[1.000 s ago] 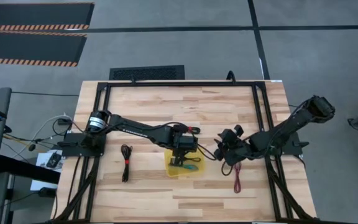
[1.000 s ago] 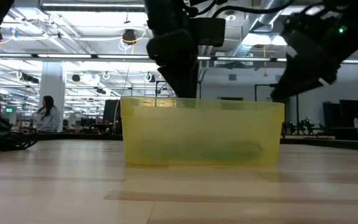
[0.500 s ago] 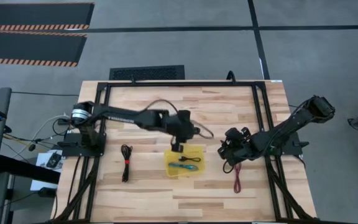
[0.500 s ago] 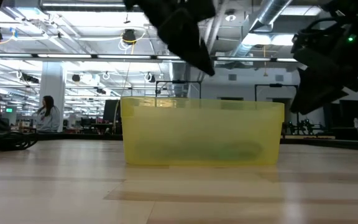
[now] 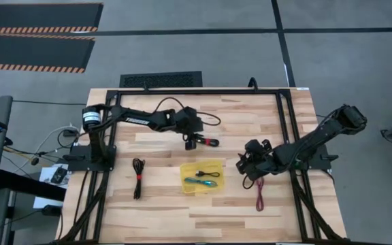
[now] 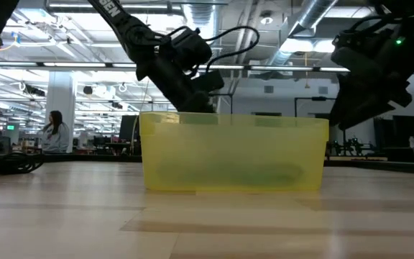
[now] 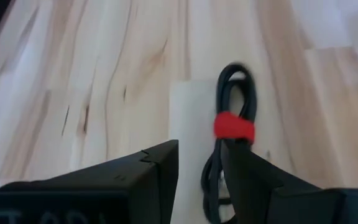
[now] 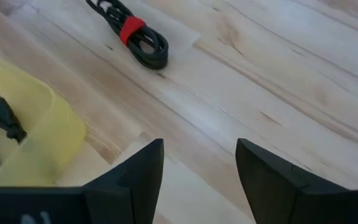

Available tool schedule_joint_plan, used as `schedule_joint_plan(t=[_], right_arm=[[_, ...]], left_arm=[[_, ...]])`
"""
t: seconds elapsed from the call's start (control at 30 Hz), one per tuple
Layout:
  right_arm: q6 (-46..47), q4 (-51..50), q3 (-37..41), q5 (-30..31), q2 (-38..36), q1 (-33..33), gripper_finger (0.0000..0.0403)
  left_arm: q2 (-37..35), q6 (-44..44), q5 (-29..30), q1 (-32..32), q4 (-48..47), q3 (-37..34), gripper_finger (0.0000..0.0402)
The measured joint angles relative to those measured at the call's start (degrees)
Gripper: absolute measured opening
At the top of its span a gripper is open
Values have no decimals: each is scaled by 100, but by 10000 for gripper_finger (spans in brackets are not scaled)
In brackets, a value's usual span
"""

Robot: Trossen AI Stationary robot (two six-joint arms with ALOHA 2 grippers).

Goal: Pick and place USB-C Cables
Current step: Put the top black charger cable into the yellow bin

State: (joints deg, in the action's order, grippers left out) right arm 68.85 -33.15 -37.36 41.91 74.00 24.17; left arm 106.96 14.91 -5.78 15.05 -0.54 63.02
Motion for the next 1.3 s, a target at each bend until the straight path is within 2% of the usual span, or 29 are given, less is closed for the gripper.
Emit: schedule_joint_plan(t=[0.13, 0.27, 0.33, 0.53, 0.7, 0.9, 1.03, 1.2, 1.3], right_arm=[[-32, 102, 0, 2, 1, -60, 225], [-36, 110, 0, 0, 1, -97, 225], [-36, 124, 0, -2, 1, -97, 225], [-272, 352, 0, -42, 1, -97, 225], [-340, 435, 0, -47, 2, -97, 225], [-500, 678, 0, -63, 1, -97, 225], [-665, 850, 0, -68, 2, -112, 225], [-787, 940, 0, -79, 2, -193, 225], [-788, 938, 0, -65, 3, -228, 225]], left_arm=[[4, -172, -179, 4, 130, -40, 117], [157, -221, -499, -98, 416, -26, 143], [263, -265, -414, -171, 438, -48, 161], [541, -156, 370, -336, 521, -39, 211], [599, -152, 424, -341, 400, -31, 217], [638, -349, 459, -353, 303, -35, 178], [638, -360, 467, -358, 251, -35, 122], [631, -283, 430, -265, 76, -15, 34], [629, -461, 415, -189, 79, -15, 16]])
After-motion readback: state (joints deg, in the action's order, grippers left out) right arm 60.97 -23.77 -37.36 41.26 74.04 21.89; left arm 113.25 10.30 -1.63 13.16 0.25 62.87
